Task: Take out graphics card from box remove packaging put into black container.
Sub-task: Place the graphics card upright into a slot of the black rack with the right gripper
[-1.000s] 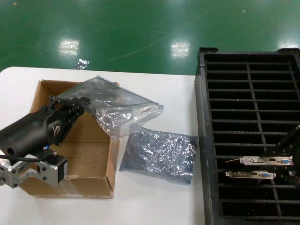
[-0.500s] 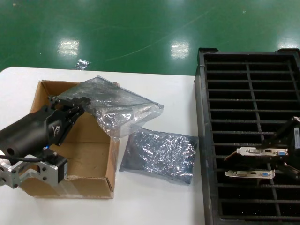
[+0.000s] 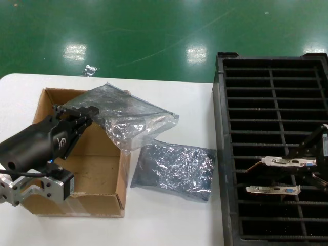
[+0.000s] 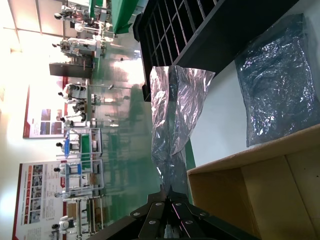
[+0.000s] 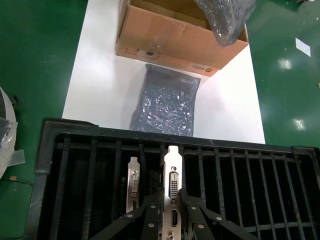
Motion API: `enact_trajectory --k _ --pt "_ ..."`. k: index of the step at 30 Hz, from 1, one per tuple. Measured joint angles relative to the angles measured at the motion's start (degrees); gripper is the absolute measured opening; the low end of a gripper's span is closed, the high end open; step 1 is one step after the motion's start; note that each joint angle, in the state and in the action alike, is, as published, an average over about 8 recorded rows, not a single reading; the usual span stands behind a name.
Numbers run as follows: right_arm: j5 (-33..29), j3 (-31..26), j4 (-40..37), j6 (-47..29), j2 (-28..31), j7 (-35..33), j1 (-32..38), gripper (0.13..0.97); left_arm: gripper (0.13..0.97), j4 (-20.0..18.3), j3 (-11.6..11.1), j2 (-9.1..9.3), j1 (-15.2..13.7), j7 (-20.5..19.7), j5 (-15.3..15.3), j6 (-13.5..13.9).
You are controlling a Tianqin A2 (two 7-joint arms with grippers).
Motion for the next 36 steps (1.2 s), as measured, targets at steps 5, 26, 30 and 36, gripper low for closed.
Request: enact_trajectory --k 5,26,30,36 --pt "0.17 0.32 0.11 -0.07 0.51 0.3 -0.76 0.188 0.138 0.0 0.0 0.0 0.0 0.0 0.0 0.0" --pt "2.32 2.78 3.35 -0.41 3.73 2.89 -3.96 0.188 0.138 0.0 0.0 0.0 0.0 0.0 0.0 0.0" --pt "2.85 3.06 4.43 -0.63 4.02 3.37 -4.08 0.188 0.138 0.0 0.0 0.0 0.0 0.0 0.0 0.0" --pt "3.95 3.41 5.87 -1.32 4.05 4.39 -3.38 0.188 0.138 0.0 0.0 0.0 0.0 0.0 0.0 0.0"
